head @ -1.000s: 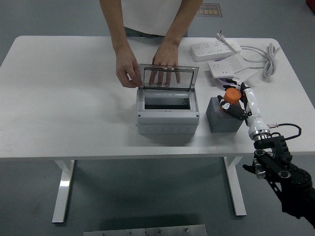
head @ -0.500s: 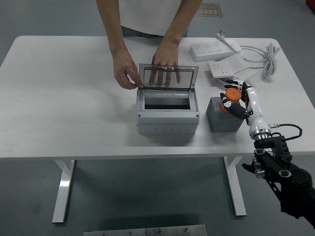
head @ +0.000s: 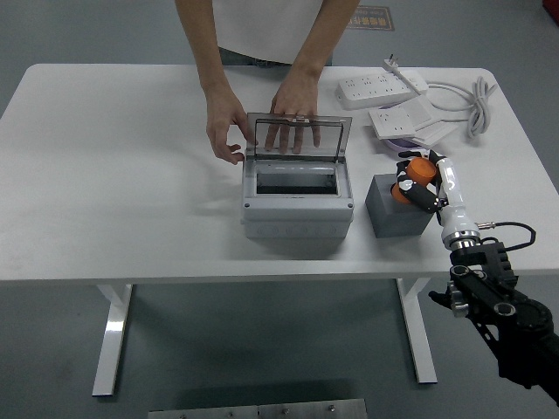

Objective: Fetch the battery,place it into the box,close the lid of the box

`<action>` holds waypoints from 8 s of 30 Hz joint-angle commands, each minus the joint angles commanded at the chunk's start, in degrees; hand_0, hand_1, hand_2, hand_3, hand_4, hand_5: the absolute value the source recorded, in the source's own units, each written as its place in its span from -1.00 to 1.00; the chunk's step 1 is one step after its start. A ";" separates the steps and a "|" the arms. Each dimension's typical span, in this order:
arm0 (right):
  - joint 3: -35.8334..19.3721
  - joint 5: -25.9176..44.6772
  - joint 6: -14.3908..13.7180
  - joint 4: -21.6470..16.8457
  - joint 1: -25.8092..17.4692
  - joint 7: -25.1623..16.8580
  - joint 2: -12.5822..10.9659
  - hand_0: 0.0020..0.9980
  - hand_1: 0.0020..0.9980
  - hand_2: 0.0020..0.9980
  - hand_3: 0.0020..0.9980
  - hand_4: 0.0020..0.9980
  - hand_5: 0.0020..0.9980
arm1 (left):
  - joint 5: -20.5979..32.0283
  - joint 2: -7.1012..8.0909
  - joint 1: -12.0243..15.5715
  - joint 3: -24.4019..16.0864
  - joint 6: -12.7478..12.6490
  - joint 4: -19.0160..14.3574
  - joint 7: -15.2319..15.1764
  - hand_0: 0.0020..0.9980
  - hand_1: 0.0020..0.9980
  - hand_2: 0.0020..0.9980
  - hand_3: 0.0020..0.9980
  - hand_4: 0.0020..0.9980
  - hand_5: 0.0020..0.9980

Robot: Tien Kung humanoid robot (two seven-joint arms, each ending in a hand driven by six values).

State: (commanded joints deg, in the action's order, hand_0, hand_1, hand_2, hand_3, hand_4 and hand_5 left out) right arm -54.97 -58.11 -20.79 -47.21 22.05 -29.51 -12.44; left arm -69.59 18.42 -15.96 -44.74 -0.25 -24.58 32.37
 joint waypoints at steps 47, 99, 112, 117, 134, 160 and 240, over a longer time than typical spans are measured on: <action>-0.13 1.49 -3.26 -2.05 1.94 0.10 0.34 -0.58 -0.51 -0.23 -0.06 -0.47 -1.00 | -1.66 0.24 -0.23 -0.76 -2.13 0.00 -1.62 0.27 0.40 0.15 0.08 0.00 -1.00; 10.56 -55.13 1.95 -18.93 12.84 36.10 1.52 -0.80 -0.65 -0.30 -0.04 -0.52 -1.00 | -1.26 1.50 0.54 -1.52 -1.99 -0.53 0.28 0.27 0.40 0.15 0.08 0.00 -1.00; 15.68 -53.95 1.69 -10.63 16.95 35.44 5.97 -0.84 -0.66 -0.30 -0.02 -0.53 -1.00 | -2.33 1.66 -0.13 -2.16 -1.27 -0.64 0.72 0.27 0.40 0.15 0.08 0.00 -1.00; 18.63 -56.89 3.30 -8.14 18.64 35.47 6.22 -0.84 -0.66 -0.30 -0.03 -0.53 -1.00 | -2.73 1.64 -0.37 -2.36 -1.17 -0.64 0.75 0.27 0.40 0.15 0.08 0.00 -1.00; 22.81 -58.72 8.48 -4.99 22.89 37.62 6.67 -0.93 -0.65 -0.40 -0.22 -0.60 -1.00 | -3.44 1.50 -0.76 -2.69 -0.90 -0.66 0.88 0.27 0.40 0.15 0.08 0.00 -1.00; 22.07 -51.79 7.84 -4.32 22.19 34.42 7.88 -0.79 -0.52 -0.26 0.08 0.12 -0.91 | -3.71 1.45 -0.85 -2.76 -0.58 -0.76 1.10 0.27 0.40 0.15 0.08 0.00 -1.00; 15.35 -22.74 7.18 -14.76 18.56 37.13 1.93 -0.22 -0.19 -0.02 0.07 0.65 -0.09 | -2.24 1.01 0.38 -2.03 -0.49 -0.91 1.60 0.27 0.40 0.15 0.08 0.00 -1.00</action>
State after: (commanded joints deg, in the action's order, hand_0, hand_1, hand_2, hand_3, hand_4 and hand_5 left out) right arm -39.62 -80.84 -13.61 -61.96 40.61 7.62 -10.51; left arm -71.83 19.43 -15.58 -46.77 -0.73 -25.49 33.98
